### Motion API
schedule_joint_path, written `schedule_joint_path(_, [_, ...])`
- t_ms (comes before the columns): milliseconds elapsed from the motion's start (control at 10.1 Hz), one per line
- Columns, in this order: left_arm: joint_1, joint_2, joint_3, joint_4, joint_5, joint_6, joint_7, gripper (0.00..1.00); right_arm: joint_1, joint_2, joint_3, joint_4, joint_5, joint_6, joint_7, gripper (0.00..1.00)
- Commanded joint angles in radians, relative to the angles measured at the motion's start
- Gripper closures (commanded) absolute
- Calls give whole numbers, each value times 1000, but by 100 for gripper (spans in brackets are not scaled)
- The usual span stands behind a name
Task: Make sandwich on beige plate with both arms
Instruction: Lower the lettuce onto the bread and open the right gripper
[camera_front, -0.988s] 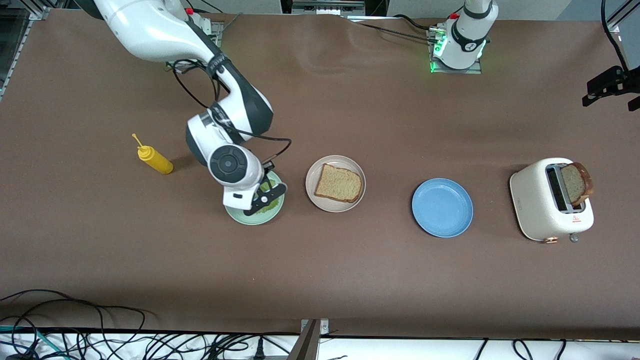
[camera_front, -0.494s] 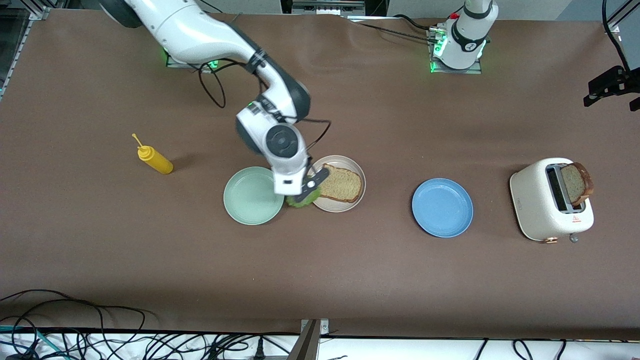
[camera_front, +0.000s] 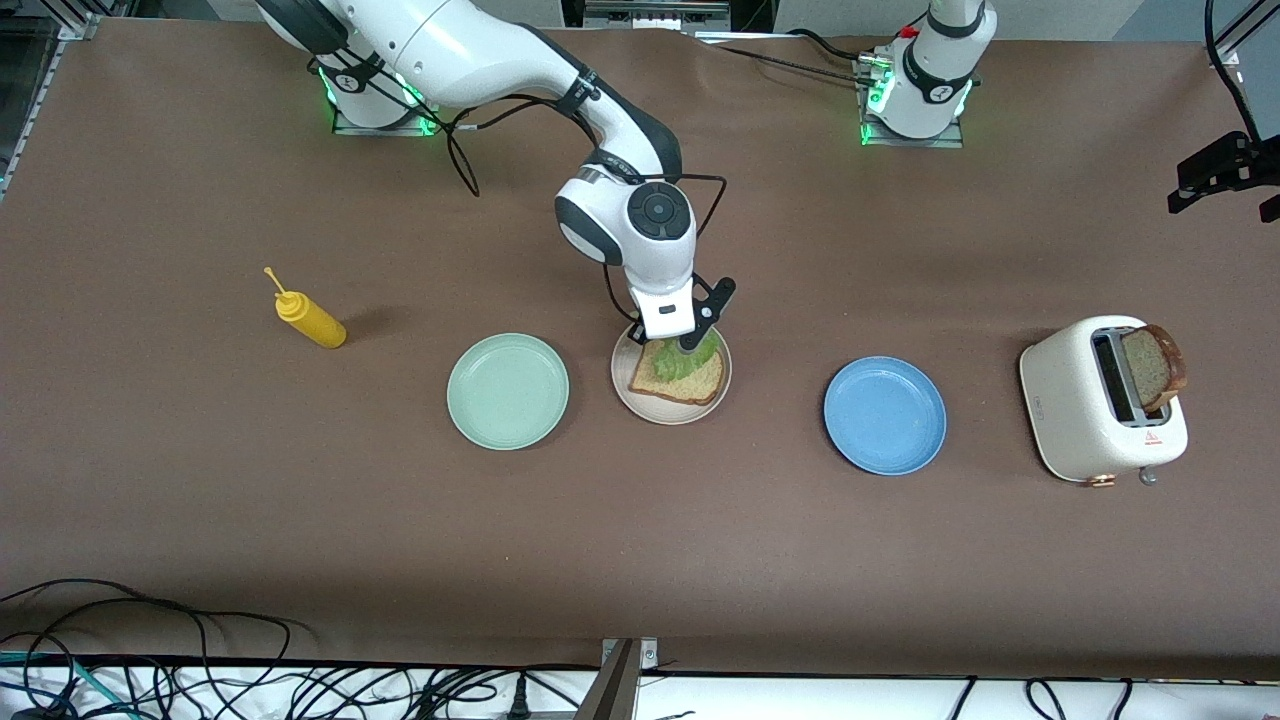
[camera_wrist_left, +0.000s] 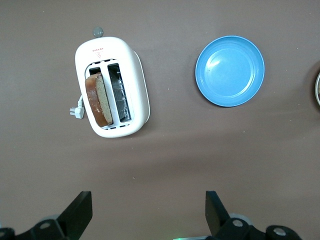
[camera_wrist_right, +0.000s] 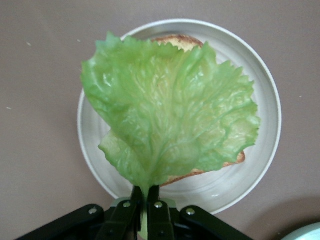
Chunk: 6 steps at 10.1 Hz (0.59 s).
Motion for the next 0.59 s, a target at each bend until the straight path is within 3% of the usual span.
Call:
schedule_joint_path(0, [7,15,-3,31,-13,-19,11,0,-5,28,-13,21,-59,30,-18,100])
schedule_joint_path(494, [7,15,-3,31,-13,-19,11,0,1,62,-35,36,-79,117,-7,100])
